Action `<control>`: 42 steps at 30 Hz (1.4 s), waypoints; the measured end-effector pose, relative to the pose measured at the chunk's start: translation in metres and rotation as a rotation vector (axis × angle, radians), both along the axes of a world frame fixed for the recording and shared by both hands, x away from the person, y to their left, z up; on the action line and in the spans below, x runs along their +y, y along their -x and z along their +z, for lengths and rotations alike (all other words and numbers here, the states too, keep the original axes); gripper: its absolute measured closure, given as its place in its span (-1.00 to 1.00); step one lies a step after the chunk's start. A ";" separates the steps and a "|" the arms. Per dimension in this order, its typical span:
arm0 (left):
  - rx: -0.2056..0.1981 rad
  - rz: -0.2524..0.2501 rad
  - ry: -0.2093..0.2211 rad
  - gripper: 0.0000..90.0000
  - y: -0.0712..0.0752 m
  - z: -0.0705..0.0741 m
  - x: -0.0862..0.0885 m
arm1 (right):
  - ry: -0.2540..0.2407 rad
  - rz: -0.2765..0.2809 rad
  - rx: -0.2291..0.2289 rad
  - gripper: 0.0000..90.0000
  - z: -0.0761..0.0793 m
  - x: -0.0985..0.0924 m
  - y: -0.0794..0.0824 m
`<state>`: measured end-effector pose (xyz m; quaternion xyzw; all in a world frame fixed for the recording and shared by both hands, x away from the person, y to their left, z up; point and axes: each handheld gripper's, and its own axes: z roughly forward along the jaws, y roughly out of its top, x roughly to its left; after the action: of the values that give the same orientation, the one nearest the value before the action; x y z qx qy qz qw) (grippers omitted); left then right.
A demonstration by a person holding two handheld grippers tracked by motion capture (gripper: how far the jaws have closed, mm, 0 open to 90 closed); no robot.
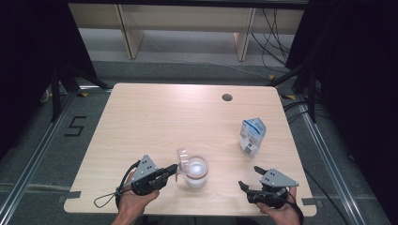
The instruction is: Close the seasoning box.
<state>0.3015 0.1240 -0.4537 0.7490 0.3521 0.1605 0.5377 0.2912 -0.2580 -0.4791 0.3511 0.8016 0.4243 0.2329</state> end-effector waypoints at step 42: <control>0.134 -0.001 0.025 -0.39 0.009 -0.017 0.008 | -0.117 0.022 -0.002 -0.65 0.001 -0.004 0.000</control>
<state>0.2922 0.1320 -0.4711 0.7514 0.3891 0.1052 0.5224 0.2908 -0.2615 -0.4780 0.3548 0.7789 0.4735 0.2082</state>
